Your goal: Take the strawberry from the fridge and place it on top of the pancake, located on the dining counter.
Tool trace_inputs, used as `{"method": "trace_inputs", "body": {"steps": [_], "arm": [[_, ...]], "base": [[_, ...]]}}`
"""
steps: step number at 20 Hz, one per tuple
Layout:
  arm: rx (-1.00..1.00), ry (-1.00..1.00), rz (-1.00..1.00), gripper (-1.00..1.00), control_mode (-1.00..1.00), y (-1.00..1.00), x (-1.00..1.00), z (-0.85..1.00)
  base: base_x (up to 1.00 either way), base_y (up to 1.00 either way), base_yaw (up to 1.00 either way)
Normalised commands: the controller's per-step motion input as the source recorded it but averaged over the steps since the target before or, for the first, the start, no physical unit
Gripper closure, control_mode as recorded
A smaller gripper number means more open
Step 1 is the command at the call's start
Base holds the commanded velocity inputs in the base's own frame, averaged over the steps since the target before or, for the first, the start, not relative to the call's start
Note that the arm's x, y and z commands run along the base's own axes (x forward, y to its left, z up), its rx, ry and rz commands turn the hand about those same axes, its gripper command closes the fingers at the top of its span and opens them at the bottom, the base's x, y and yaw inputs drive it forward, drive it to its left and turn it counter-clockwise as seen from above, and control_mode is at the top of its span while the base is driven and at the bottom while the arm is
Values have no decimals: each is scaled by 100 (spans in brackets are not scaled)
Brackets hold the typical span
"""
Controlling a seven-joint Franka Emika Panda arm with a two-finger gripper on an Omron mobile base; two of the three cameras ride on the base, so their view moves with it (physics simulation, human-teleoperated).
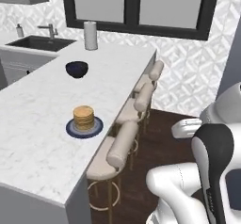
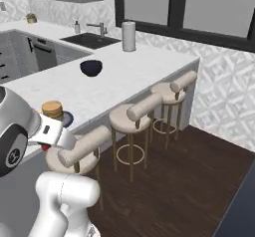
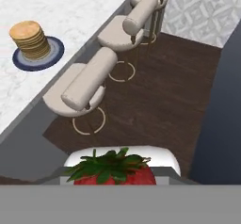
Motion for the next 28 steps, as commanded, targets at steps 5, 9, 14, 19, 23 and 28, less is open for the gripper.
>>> {"method": "trace_inputs", "body": {"steps": [5, 9, 14, 19, 23, 28], "arm": [[0, 0, 0, 100, 100, 0, 0, 0], [0, 0, 0, 100, 100, 0, 0, 0], [0, 0, 0, 100, 100, 0, 0, 0], [0, 0, 0, 100, 100, 0, 0, 0], [0, 0, 0, 100, 100, 0, 0, 0], [0, 0, 0, 100, 100, 0, 0, 0]], "base": [[37, -51, 82], [0, -63, 83], [0, -70, 76], [0, -92, 63], [8, -73, 53], [19, 2, 17]]}}
